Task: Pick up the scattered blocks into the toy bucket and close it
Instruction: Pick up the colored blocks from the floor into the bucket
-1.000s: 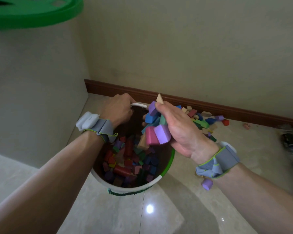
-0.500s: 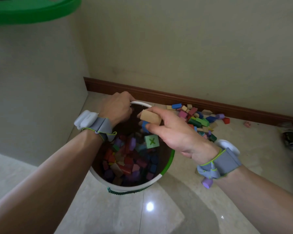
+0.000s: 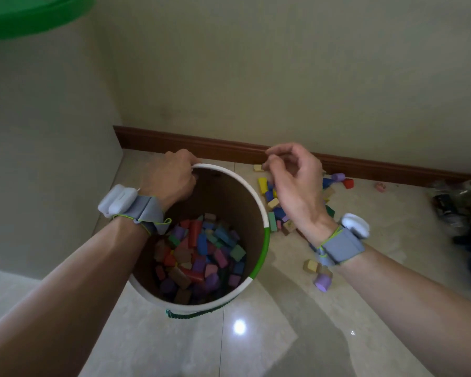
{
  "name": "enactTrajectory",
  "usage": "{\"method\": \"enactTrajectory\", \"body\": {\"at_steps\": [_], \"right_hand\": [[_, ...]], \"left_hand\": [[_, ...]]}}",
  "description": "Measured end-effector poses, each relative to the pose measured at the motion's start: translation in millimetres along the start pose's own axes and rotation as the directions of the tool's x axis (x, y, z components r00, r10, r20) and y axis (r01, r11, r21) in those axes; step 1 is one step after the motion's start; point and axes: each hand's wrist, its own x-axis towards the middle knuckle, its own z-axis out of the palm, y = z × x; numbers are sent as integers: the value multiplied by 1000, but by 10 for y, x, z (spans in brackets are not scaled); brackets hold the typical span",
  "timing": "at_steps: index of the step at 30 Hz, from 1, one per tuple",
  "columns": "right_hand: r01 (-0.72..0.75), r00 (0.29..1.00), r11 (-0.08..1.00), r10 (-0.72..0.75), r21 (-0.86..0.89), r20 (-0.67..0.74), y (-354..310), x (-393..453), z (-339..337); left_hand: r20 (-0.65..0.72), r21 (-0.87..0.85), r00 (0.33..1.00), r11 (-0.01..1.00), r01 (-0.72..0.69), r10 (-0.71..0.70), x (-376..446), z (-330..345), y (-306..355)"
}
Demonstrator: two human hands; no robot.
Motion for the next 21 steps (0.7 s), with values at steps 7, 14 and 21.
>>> {"method": "enactTrajectory", "body": {"at_steps": [7,14,21], "right_hand": [[24,995,732,47,-681,85,1501,-447,-642],[-78,935,439,344,-895,87,2397,-1242,-1222],[-104,949,494,308,-863,62,2450,-1105,-993]], "left_hand": [[21,-16,1000,1000,6,-5,19,29,112],[-37,10,999,1000,-24,24,60,128,246],[-28,33,999,999,-35,36,118,125,328]]}}
